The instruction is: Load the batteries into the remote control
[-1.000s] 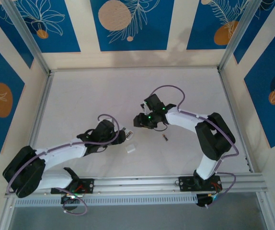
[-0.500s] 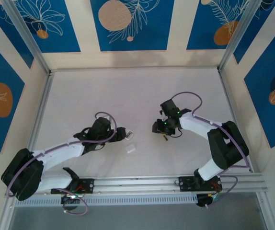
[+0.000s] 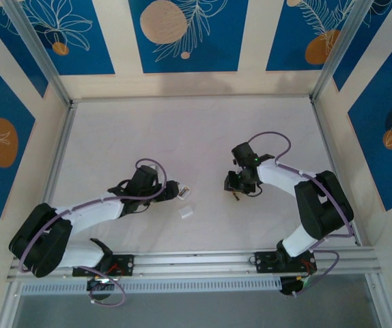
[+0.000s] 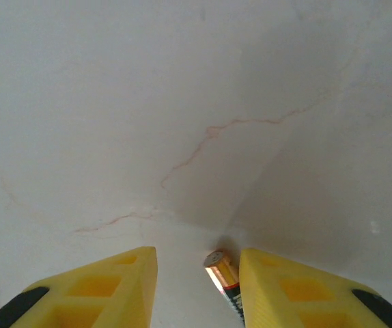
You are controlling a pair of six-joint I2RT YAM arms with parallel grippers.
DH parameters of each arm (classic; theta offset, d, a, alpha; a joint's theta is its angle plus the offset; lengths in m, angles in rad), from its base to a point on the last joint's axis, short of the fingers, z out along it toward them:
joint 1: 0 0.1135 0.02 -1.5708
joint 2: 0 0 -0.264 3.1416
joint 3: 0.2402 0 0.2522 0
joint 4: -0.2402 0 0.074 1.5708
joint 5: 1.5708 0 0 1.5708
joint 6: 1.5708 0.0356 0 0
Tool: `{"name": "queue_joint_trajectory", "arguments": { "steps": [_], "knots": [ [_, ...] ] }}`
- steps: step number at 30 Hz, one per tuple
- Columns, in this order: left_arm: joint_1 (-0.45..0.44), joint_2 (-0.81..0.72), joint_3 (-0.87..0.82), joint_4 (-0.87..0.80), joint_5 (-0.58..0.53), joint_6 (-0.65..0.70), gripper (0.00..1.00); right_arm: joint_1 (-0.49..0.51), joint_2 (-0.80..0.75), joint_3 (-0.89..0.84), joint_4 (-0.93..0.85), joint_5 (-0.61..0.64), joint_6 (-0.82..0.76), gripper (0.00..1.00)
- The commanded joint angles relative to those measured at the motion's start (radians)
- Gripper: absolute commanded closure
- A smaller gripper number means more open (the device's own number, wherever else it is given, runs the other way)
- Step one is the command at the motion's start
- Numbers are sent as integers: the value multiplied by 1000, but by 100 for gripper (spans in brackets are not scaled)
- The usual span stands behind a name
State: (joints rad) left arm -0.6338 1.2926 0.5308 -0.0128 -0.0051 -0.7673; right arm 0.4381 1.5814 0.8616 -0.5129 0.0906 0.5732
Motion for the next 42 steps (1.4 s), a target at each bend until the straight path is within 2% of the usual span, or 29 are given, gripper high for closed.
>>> {"name": "queue_joint_trajectory", "arguments": {
  "steps": [1, 8, 19, 26, 31, 35, 39, 42],
  "knots": [
    [14, 3, -2, 17, 22, 0, 3, 3, 27, 14, -47, 19, -15, 62],
    [18, -11, -12, 18, 22, 1, 3, 79, 41, 45, -126, 92, 15, 62],
    [19, -19, -28, 34, 30, -4, 2, 138, 68, 58, -171, 109, 35, 63],
    [20, -26, -31, 25, 31, -6, 2, 167, 117, 95, -177, 115, 19, 72],
    [47, -32, -30, -10, 23, -22, 2, 191, 128, 107, -180, 130, 18, 89],
    [90, -19, -21, -16, 44, -33, 3, 198, 89, 100, -157, 124, 19, 98],
    [152, 34, -17, 67, 110, -51, 3, 201, 43, 91, -133, 120, 28, 100],
    [162, 90, -1, 151, 165, -76, 2, 202, 21, 92, -128, 118, 33, 100]
  ]
}}
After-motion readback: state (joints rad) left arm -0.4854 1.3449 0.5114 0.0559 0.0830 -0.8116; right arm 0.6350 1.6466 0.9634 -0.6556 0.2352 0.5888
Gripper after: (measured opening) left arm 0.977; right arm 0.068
